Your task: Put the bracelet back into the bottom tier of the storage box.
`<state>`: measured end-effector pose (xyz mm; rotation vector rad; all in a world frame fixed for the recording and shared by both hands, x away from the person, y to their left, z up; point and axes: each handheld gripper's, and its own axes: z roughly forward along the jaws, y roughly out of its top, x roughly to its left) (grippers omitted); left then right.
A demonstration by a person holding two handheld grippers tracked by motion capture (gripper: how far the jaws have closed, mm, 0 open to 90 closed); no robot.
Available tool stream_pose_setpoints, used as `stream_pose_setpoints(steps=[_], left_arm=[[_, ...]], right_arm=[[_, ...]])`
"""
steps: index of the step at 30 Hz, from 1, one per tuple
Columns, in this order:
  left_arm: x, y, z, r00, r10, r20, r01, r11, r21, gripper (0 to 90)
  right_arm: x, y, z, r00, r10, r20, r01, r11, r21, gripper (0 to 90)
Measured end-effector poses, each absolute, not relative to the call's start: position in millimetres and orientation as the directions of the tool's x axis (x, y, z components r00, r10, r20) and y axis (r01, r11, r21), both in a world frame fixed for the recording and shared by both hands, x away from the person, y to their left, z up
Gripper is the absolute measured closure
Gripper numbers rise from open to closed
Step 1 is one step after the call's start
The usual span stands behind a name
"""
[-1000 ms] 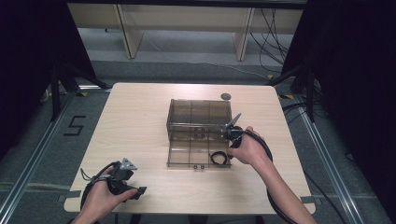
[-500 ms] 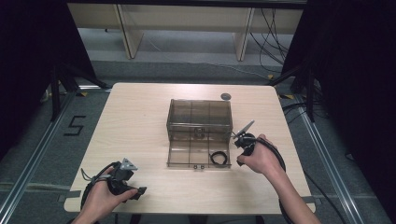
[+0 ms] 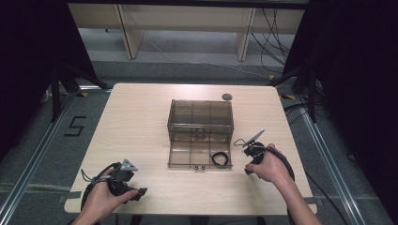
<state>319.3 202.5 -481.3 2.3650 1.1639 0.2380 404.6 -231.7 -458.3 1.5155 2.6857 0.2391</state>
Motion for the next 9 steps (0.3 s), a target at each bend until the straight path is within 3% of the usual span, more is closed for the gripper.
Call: stream_pose_setpoints(steps=[9], left_arm=[[320.4, 203.7, -481.0, 0.609, 0.791, -0.062, 0.702, -0.5, 0.507, 22.9]], right_arm=[[406.3, -229.0, -458.1, -0.517, 0.856, 0.029, 0.846, 0.505, 0.172, 66.3]])
